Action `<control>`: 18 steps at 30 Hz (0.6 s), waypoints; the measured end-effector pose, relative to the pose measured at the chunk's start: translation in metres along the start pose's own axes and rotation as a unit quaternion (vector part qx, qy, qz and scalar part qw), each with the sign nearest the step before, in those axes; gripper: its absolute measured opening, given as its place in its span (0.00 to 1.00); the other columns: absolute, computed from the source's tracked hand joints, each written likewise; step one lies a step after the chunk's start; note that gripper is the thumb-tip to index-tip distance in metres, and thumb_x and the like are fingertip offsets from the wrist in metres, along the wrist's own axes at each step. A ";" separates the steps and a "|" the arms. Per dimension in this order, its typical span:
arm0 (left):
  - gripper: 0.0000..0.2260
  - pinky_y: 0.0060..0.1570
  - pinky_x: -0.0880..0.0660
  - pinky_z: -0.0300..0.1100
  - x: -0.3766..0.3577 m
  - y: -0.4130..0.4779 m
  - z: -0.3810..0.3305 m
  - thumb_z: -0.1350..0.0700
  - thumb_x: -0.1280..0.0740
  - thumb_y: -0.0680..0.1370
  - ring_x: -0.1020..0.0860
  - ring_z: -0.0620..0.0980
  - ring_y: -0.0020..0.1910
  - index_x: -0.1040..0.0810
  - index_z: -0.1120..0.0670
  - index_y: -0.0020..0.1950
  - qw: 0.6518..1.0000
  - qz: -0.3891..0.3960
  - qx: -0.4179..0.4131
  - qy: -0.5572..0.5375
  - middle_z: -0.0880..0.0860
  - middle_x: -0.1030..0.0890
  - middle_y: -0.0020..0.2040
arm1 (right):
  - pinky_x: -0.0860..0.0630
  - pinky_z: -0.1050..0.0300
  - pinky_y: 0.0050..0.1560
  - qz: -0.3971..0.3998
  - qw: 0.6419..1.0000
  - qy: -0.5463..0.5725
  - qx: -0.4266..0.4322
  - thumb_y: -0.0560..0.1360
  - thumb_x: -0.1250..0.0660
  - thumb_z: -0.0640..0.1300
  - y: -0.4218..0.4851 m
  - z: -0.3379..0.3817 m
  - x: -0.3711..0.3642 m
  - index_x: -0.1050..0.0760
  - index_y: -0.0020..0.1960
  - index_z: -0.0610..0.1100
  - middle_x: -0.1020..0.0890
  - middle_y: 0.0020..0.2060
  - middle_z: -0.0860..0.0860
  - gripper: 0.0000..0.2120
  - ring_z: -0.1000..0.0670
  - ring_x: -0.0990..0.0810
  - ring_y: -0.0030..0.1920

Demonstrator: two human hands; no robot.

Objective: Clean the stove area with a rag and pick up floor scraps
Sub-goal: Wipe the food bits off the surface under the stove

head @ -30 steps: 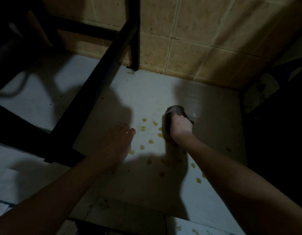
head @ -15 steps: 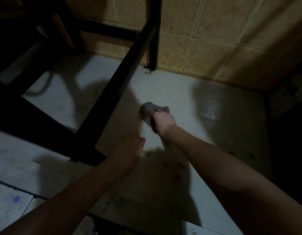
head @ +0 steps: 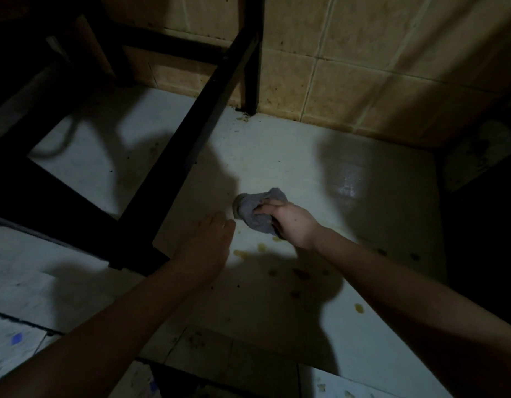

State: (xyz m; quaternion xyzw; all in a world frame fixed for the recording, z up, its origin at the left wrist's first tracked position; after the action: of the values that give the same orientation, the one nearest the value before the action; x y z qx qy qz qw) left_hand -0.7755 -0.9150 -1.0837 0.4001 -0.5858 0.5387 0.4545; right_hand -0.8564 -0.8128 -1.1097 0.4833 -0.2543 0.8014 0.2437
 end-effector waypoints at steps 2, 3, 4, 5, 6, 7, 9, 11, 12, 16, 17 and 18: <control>0.15 0.61 0.33 0.49 0.002 0.000 -0.002 0.59 0.45 0.79 0.31 0.55 0.61 0.33 0.56 0.66 1.000 0.001 0.002 -0.003 0.56 0.30 0.64 | 0.32 0.54 0.63 -0.008 1.000 -0.005 -0.011 0.76 0.38 0.37 -0.009 -0.005 0.003 0.30 0.68 0.48 0.31 0.70 0.48 0.22 0.44 0.29 0.66; 0.15 0.61 0.33 0.49 0.003 0.000 -0.005 0.59 0.45 0.79 0.31 0.55 0.61 0.33 0.56 0.66 1.000 0.005 -0.003 0.002 0.56 0.30 0.64 | 0.32 0.53 0.63 -0.007 1.000 -0.014 -0.023 0.76 0.37 0.37 -0.014 -0.009 0.004 0.30 0.69 0.49 0.31 0.70 0.48 0.22 0.43 0.29 0.66; 0.16 0.62 0.33 0.49 0.003 -0.002 -0.009 0.59 0.45 0.79 0.31 0.55 0.61 0.34 0.56 0.67 1.000 0.010 -0.010 0.007 0.56 0.31 0.64 | 0.32 0.53 0.63 -0.004 0.999 -0.027 -0.039 0.75 0.37 0.37 -0.019 -0.014 0.004 0.31 0.69 0.50 0.32 0.71 0.48 0.23 0.42 0.29 0.66; 0.16 0.62 0.32 0.49 0.003 -0.002 -0.013 0.59 0.44 0.79 0.31 0.55 0.61 0.34 0.56 0.67 1.000 0.013 -0.015 0.009 0.56 0.31 0.64 | 0.32 0.53 0.63 -0.004 0.998 -0.038 -0.054 0.75 0.36 0.38 -0.024 -0.020 0.004 0.31 0.70 0.50 0.32 0.71 0.48 0.24 0.41 0.29 0.66; 0.16 0.61 0.31 0.49 0.003 -0.003 -0.017 0.59 0.44 0.79 0.30 0.55 0.61 0.34 0.56 0.67 1.000 0.011 -0.019 0.010 0.56 0.30 0.64 | 0.32 0.52 0.64 -0.008 0.997 -0.046 -0.068 0.75 0.36 0.38 -0.030 -0.025 0.005 0.32 0.70 0.50 0.31 0.70 0.48 0.24 0.41 0.29 0.65; 0.15 0.61 0.30 0.49 0.004 -0.003 -0.020 0.59 0.44 0.79 0.30 0.54 0.61 0.34 0.55 0.66 1.000 0.011 -0.020 0.011 0.56 0.30 0.64 | 0.32 0.52 0.65 -0.014 0.995 -0.049 -0.083 0.75 0.35 0.39 -0.036 -0.031 0.007 0.32 0.70 0.50 0.31 0.70 0.47 0.24 0.41 0.29 0.65; 0.14 0.59 0.29 0.50 0.007 -0.002 -0.025 0.59 0.43 0.79 0.29 0.54 0.60 0.33 0.55 0.64 1.000 0.007 -0.020 0.004 0.55 0.29 0.62 | 0.34 0.52 0.67 -0.029 0.991 -0.055 -0.120 0.74 0.36 0.40 -0.052 -0.045 0.010 0.33 0.70 0.50 0.31 0.70 0.46 0.24 0.41 0.31 0.67; 0.14 0.59 0.28 0.50 0.009 0.000 -0.029 0.58 0.41 0.79 0.28 0.54 0.59 0.32 0.55 0.64 1.000 0.006 -0.022 -0.011 0.55 0.28 0.61 | 0.37 0.50 0.68 -0.046 0.983 -0.062 -0.169 0.75 0.37 0.40 -0.072 -0.063 0.013 0.35 0.71 0.50 0.33 0.71 0.45 0.26 0.41 0.33 0.68; 0.14 0.59 0.28 0.51 0.011 0.001 -0.031 0.58 0.41 0.79 0.28 0.54 0.58 0.33 0.55 0.65 0.999 0.005 -0.025 -0.021 0.55 0.28 0.61 | 0.36 0.49 0.68 -0.049 0.977 -0.064 -0.198 0.75 0.38 0.39 -0.084 -0.073 0.014 0.36 0.72 0.50 0.34 0.71 0.45 0.26 0.40 0.33 0.68; 0.14 0.59 0.29 0.49 0.018 0.005 -0.051 0.59 0.41 0.79 0.27 0.54 0.58 0.31 0.56 0.64 0.998 -0.009 -0.051 -0.037 0.55 0.26 0.59 | 0.35 0.47 0.68 -0.059 0.955 -0.048 -0.286 0.78 0.45 0.39 -0.128 -0.110 0.013 0.35 0.70 0.49 0.32 0.69 0.43 0.21 0.39 0.33 0.67; 0.13 0.59 0.29 0.48 0.020 0.006 -0.056 0.59 0.42 0.79 0.27 0.53 0.58 0.30 0.56 0.63 0.998 -0.017 -0.056 -0.035 0.55 0.26 0.59 | 0.35 0.46 0.68 -0.075 0.950 -0.044 -0.300 0.79 0.45 0.40 -0.139 -0.116 0.016 0.32 0.68 0.48 0.30 0.67 0.43 0.18 0.40 0.32 0.66; 0.13 0.59 0.29 0.47 0.022 0.007 -0.061 0.59 0.42 0.79 0.27 0.53 0.58 0.29 0.55 0.63 0.997 -0.027 -0.062 -0.026 0.55 0.25 0.59 | 0.34 0.46 0.68 -0.100 0.941 -0.027 -0.323 0.80 0.46 0.42 -0.152 -0.122 0.018 0.30 0.66 0.47 0.28 0.65 0.43 0.16 0.40 0.30 0.65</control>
State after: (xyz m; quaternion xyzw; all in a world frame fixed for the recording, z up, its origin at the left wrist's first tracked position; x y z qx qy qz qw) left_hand -0.7821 -0.8535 -1.0637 0.4008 -0.6185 0.4785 0.4774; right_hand -0.8469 -0.6173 -1.1167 0.4229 -0.4564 0.6346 0.4584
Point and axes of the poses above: each hand's wrist, its own y-axis towards the middle knuckle, its own x-axis out of the back of the hand, z = x × y, the point moved 9 cm from there along y, towards the middle knuckle
